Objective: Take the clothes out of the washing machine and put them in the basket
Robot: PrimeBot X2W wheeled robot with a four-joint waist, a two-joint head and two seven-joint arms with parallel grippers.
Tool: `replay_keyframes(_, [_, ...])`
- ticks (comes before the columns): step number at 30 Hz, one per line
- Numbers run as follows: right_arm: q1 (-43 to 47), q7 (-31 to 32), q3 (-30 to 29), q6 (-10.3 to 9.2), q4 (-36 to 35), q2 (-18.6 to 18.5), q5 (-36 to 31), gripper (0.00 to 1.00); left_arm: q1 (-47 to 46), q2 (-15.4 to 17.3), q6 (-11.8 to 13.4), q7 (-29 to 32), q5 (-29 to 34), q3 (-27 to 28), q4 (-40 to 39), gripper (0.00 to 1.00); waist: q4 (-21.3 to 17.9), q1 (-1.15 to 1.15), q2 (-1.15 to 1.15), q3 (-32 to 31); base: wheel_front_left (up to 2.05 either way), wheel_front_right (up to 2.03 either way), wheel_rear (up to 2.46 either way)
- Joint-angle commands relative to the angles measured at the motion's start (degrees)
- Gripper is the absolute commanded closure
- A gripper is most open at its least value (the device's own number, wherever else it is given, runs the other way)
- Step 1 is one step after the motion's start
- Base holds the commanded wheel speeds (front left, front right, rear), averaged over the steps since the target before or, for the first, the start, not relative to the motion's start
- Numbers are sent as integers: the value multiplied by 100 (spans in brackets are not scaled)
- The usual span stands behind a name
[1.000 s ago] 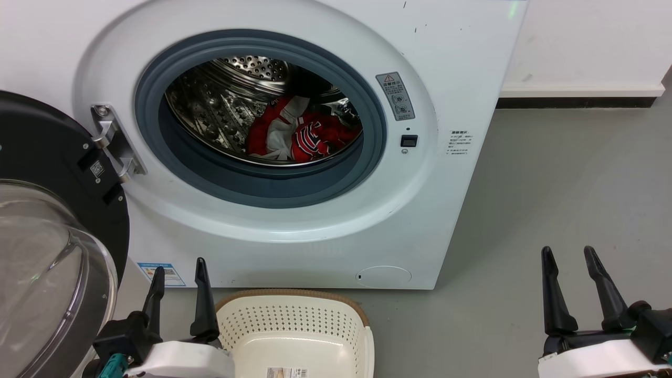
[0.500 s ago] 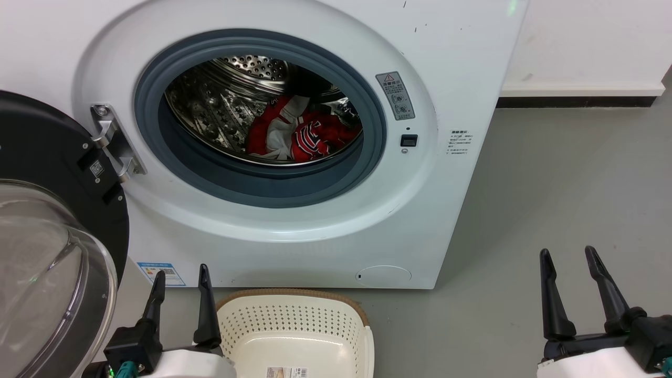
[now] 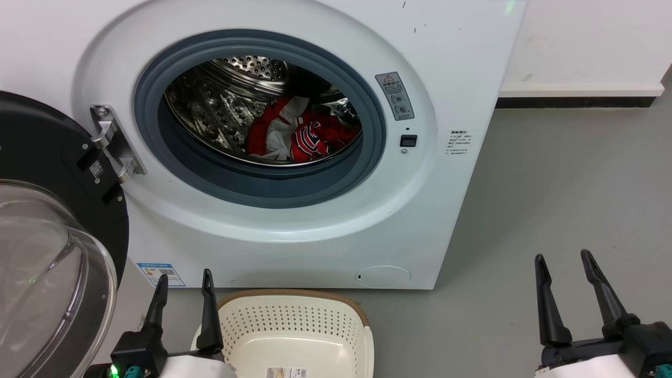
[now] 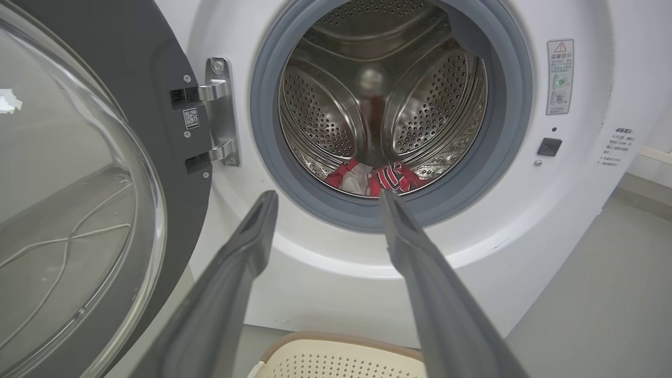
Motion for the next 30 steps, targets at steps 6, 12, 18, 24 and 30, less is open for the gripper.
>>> replay_keyframes(6, [78, -22, 5, -2, 32, -18, 72, 0, 57, 8, -5, -24, -33, 22, 38, 0, 0, 0, 0, 4, 0, 0, 0])
replay_keyframes(12, [73, -22, 13, -2, 67, -18, 64, 0, 49, 8, 1, -24, -23, 27, 76, 0, 2, 0, 0, 8, 0, 0, 0])
replay_keyframes(18, [74, -22, 21, -2, 72, -18, 41, 0, 55, 8, 32, -24, -17, 17, 109, 0, -8, 0, 0, 7, 0, 0, 0])
replay_keyframes(24, [59, -21, 11, -2, 52, -18, 27, 0, -67, 8, -7, -24, 0, 6, 169, 0, -4, 0, 0, 25, 0, 0, 0])
replay_keyframes(30, [-80, -21, 57, -2, 17, -18, -6, 0, -531, 8, -212, -24, 107, -62, 470, 0, -34, 0, 0, 175, 0, 0, 0])
